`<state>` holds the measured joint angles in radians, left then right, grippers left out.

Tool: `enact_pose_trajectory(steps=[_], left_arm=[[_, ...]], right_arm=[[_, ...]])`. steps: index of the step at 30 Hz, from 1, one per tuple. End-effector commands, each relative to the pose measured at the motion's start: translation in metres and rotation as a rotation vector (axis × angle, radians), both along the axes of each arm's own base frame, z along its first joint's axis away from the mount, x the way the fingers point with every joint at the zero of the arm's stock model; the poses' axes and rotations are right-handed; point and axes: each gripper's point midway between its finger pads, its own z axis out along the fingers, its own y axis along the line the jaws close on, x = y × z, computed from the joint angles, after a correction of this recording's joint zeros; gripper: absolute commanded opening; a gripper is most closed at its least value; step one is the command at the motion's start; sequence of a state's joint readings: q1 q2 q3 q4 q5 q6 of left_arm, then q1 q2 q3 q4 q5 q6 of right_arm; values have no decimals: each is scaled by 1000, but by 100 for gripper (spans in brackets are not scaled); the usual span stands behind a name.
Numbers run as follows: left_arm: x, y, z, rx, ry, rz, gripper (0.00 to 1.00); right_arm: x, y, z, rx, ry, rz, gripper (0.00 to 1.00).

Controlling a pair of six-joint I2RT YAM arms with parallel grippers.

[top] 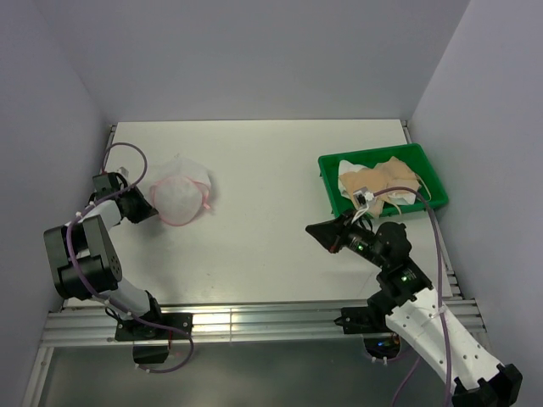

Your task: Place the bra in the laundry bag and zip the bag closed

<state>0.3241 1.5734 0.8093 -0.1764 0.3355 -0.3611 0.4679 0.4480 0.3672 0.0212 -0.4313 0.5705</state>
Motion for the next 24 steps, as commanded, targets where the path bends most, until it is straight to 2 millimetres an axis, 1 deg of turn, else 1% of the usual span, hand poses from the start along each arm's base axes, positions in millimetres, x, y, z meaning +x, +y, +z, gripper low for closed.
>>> enact_pose_trajectory(steps=[1, 3, 4, 5, 6, 7, 8, 9, 10, 11, 12, 13, 14, 15, 16, 17, 18, 19, 20, 21, 22, 23, 24], left_arm=[[20, 2, 34, 9, -117, -7, 0], [20, 1, 43, 7, -145, 6, 0], [20, 1, 47, 5, -154, 12, 0], [18, 0, 54, 0, -170, 20, 0], [17, -1, 58, -3, -178, 30, 0], [16, -4, 63, -11, -193, 29, 0], [14, -8, 74, -19, -224, 30, 0], [12, -12, 80, -23, -233, 31, 0], [10, -19, 86, -26, -244, 30, 0], [6, -24, 99, -23, -277, 35, 0], [1, -27, 104, -35, -286, 48, 0], [-2, -33, 111, -78, -305, 64, 0], [-12, -38, 120, -88, -345, 70, 0], [-15, -41, 128, -98, -380, 77, 0], [-19, -47, 131, -108, -397, 75, 0], [-28, -52, 139, -114, -434, 87, 0], [-31, -55, 143, -111, -457, 92, 0], [-37, -67, 137, -124, -448, 79, 0], [-41, -73, 144, -112, -485, 73, 0], [-44, -81, 149, -105, -509, 53, 0], [-50, -107, 150, -101, -535, -21, 0], [-53, -108, 163, -58, -602, 7, 0], [-57, -115, 167, -53, -629, -4, 0]], right_arm=[[8, 4, 29, 46, -70, -27, 11], [7, 10, 29, 45, -68, -15, 11], [8, 13, 25, 38, -55, -10, 11], [10, 15, 28, 41, -58, -16, 11], [7, 23, 22, 27, -41, 7, 11], [8, 26, 22, 21, -40, 9, 11], [12, 28, 24, 18, -39, -12, 11], [15, 34, 19, -1, -26, -12, 11], [10, 43, 19, -9, -21, 13, 11], [15, 46, 25, -10, -26, -11, 11], [19, 53, 16, -41, -3, -15, 12], [20, 58, 16, -48, 1, -18, 15], [22, 66, 24, -41, -11, -26, 16], [27, 73, 14, -67, 19, -33, 18], [32, 77, 16, -62, 21, -49, 24], [39, 82, 27, -35, 4, -59, 29], [50, 87, 13, -62, 42, -91, 34], [54, 92, 13, -70, 51, -91, 39], [60, 98, 23, -69, 50, -94, 40], [64, 104, 17, -78, 74, -93, 41], [67, 107, 20, -66, 74, -94, 48], [70, 110, 27, -39, 65, -96, 51], [74, 112, 21, -43, 87, -112, 55]])
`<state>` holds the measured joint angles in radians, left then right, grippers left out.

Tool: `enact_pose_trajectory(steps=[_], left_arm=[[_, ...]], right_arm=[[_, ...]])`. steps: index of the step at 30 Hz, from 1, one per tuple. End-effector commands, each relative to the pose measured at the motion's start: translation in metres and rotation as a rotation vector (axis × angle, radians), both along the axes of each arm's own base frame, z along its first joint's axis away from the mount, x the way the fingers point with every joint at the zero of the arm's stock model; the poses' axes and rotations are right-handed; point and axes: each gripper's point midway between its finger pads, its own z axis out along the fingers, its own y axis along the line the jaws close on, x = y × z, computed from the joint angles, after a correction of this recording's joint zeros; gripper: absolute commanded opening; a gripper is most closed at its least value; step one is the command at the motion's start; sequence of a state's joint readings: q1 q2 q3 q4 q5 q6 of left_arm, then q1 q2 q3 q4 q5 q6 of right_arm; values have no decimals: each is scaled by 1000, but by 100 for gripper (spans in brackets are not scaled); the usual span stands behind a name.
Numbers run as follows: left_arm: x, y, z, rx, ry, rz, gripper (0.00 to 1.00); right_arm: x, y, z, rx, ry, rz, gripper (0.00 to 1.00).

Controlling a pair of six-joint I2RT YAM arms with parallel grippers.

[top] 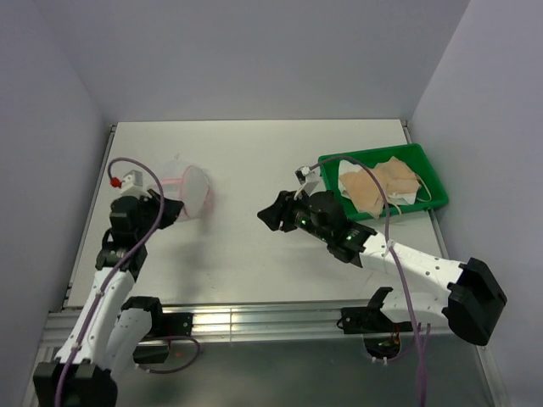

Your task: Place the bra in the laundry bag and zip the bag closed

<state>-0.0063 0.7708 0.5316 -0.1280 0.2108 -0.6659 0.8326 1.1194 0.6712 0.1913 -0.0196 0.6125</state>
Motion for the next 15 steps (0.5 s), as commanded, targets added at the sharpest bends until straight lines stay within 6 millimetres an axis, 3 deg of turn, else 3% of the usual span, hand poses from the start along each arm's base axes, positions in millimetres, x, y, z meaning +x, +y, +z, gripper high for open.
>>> enact_pose_trajectory(steps=[1, 3, 4, 6, 7, 9, 12, 13, 15], left_arm=[[-9, -30, 27, 13, -143, -11, 0], [-14, -33, 32, 27, -173, 13, 0], [-20, -50, 32, 27, -185, -40, 0], [-22, -60, 32, 44, -204, -40, 0], [-28, -82, 28, 61, -204, -108, 0], [-29, -103, 36, 64, -239, -146, 0], [-46, -159, 28, 127, -246, -267, 0], [-45, -167, 30, 138, -250, -265, 0], [-45, -192, 10, 179, -214, -325, 0]], right_arm=[[27, 9, 44, 101, -64, -93, 60], [32, 14, 35, 79, -30, -97, 63], [33, 15, 36, 84, -29, -98, 66], [34, 13, 37, 102, -27, -113, 73], [34, 10, 36, 100, -25, -127, 75], [36, 0, 38, 93, -33, -176, 79], [34, -22, 35, 85, -39, -247, 80], [32, -29, 25, 68, -30, -269, 80], [30, -46, 27, 68, -46, -318, 80]])
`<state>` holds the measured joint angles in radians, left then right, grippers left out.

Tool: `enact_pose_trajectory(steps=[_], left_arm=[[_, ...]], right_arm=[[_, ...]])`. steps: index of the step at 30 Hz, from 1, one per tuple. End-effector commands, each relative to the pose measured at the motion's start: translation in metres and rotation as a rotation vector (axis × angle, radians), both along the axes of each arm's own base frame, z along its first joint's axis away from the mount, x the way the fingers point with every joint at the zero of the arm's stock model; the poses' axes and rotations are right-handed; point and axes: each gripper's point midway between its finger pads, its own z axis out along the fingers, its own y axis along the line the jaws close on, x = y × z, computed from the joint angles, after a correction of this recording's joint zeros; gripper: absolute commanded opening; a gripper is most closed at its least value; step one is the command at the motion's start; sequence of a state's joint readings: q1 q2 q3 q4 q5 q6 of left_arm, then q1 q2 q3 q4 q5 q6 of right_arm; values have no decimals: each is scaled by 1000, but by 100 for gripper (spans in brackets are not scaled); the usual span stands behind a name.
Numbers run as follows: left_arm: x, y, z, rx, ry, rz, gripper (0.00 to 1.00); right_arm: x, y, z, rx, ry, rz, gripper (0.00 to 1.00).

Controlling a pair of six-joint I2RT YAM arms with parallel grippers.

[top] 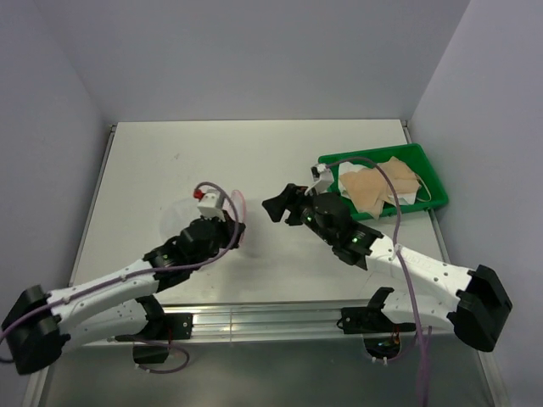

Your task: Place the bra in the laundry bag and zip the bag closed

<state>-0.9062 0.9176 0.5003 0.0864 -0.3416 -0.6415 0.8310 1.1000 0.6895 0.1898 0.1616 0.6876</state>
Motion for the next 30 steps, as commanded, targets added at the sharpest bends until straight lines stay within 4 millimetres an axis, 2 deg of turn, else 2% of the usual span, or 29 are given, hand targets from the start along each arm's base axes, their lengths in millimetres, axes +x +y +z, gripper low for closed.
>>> enact_pose_trajectory(steps=[1, 2, 3, 4, 5, 7, 8, 10, 11, 13, 14, 15, 16, 17, 18, 19, 20, 21, 22, 23, 25, 26, 28, 30], left_arm=[[16, -33, 17, -4, -83, 21, 0], [14, -41, 13, 4, -78, -2, 4], [13, -48, 10, 9, -75, -21, 27], [10, -59, 16, -2, -85, -47, 38], [10, -64, 12, 14, -82, -54, 48], [7, -67, 16, 7, -82, -62, 64], [5, -66, 27, -15, -97, -66, 68], [3, -63, 42, -27, -119, -75, 70], [-1, -55, 50, -23, -119, -71, 69], [1, -41, 64, -20, -117, -18, 69], [-2, -25, 55, 42, -80, 15, 70], [-1, -12, 52, 74, -55, 61, 70], [9, 9, 54, 74, -24, 169, 70], [12, 25, 48, 97, 8, 219, 70], [10, 46, 31, 160, 69, 267, 70], [19, 69, 26, 144, 113, 331, 70], [22, 81, 20, 149, 138, 351, 70], [27, 105, 13, 169, 175, 415, 69], [27, 115, 12, 187, 184, 435, 69], [27, 124, 11, 209, 193, 456, 69], [28, 139, 5, 282, 212, 477, 72], [27, 137, 1, 292, 235, 447, 73], [31, 137, -6, 342, 271, 422, 75], [35, 134, -9, 363, 281, 398, 77]], right_arm=[[3, -34, 2, 1, -25, -140, 80], [1, -42, -3, -20, -18, -160, 79], [1, -52, 2, -18, -34, -196, 79], [0, -58, -5, -36, -28, -212, 79], [-1, -63, -11, -55, -20, -220, 79], [-2, -69, -18, -70, -8, -220, 77], [-2, -68, -20, -73, -2, -211, 77], [-4, -64, -34, -95, 27, -191, 77], [-5, -58, -37, -87, 38, -163, 77], [-9, -49, -55, -94, 78, -121, 78], [-13, -40, -59, -77, 91, -81, 78], [-14, -37, -71, -85, 123, -76, 78], [-18, -35, -82, -94, 142, -67, 78], [-17, -31, -83, -77, 140, -63, 77], [-19, -27, -98, -96, 176, -56, 77], [-18, -24, -101, -103, 183, -56, 77], [-16, -23, -116, -140, 209, -62, 76], [-13, -25, -121, -162, 211, -83, 73], [-7, -23, -120, -174, 208, -96, 72], [-5, -24, -133, -220, 232, -104, 71], [2, -22, -133, -245, 229, -116, 64], [3, -21, -144, -276, 248, -116, 63], [8, -16, -144, -287, 244, -116, 63], [10, -11, -157, -311, 267, -102, 63]])
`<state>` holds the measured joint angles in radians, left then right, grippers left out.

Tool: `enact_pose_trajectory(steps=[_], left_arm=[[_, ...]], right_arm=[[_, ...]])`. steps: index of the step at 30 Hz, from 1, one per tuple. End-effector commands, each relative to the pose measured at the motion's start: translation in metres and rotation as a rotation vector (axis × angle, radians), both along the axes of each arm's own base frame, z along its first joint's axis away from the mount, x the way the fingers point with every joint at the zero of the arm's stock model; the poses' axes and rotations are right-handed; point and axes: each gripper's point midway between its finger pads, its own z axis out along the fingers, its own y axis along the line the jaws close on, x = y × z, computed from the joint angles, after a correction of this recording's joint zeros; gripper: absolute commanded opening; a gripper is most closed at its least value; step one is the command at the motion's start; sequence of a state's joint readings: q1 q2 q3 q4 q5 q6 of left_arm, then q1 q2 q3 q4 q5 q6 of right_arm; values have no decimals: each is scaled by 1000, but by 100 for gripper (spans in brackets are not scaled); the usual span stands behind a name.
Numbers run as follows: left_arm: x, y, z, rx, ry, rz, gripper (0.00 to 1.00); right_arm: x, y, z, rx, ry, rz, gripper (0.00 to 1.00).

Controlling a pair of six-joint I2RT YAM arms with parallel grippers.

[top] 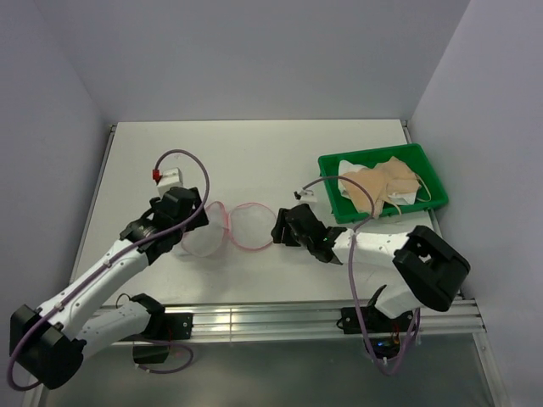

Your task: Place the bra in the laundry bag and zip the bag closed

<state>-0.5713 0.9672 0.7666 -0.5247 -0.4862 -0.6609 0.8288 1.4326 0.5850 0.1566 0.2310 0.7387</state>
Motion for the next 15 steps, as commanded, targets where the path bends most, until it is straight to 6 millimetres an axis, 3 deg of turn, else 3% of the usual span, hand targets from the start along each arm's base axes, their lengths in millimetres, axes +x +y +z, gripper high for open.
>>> enact_pose_trajectory(steps=[1, 4, 8, 12, 15], left_arm=[[5, 0, -3, 61, 73, -69, 78], [13, 4, 1, 84, 82, -80, 78], [18, 13, -12, 126, 147, -108, 75], [14, 11, -23, 120, 174, -146, 70], [11, 3, -20, 75, 159, -183, 68]], right_arm=[[19, 19, 15, 25, -50, 1, 63], [23, 24, 9, 33, -48, -2, 63], [32, 27, -4, -15, -37, -11, 63], [38, 29, -7, -31, -38, -23, 61], [41, 31, -12, -41, -33, -26, 59]])
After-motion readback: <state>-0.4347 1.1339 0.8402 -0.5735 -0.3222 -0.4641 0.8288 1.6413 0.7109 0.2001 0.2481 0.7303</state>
